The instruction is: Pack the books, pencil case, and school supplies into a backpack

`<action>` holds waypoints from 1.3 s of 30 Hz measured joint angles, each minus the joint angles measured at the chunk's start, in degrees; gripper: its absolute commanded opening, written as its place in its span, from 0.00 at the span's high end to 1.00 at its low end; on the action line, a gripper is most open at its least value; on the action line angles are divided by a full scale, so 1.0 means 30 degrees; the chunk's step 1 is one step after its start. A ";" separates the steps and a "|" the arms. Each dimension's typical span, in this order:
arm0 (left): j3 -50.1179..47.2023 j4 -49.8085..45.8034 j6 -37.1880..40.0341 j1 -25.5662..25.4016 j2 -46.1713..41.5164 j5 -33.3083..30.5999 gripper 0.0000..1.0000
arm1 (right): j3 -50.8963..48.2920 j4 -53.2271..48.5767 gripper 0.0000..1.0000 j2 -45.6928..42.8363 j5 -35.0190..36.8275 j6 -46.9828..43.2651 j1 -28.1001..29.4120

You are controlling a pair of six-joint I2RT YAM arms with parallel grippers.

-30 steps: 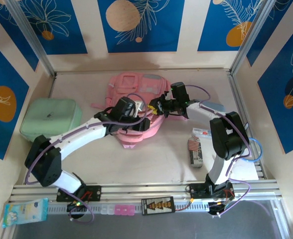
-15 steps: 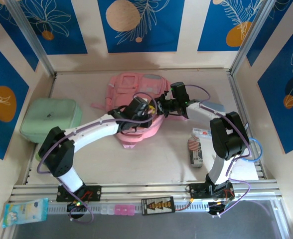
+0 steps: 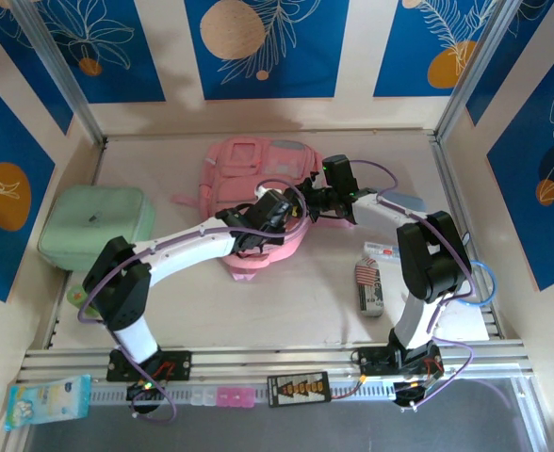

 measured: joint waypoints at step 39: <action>-0.5333 0.2936 0.0073 0.4342 -0.3621 0.6499 0.81 | -0.0007 -0.0525 0.79 -0.0284 0.0554 -0.0794 0.0124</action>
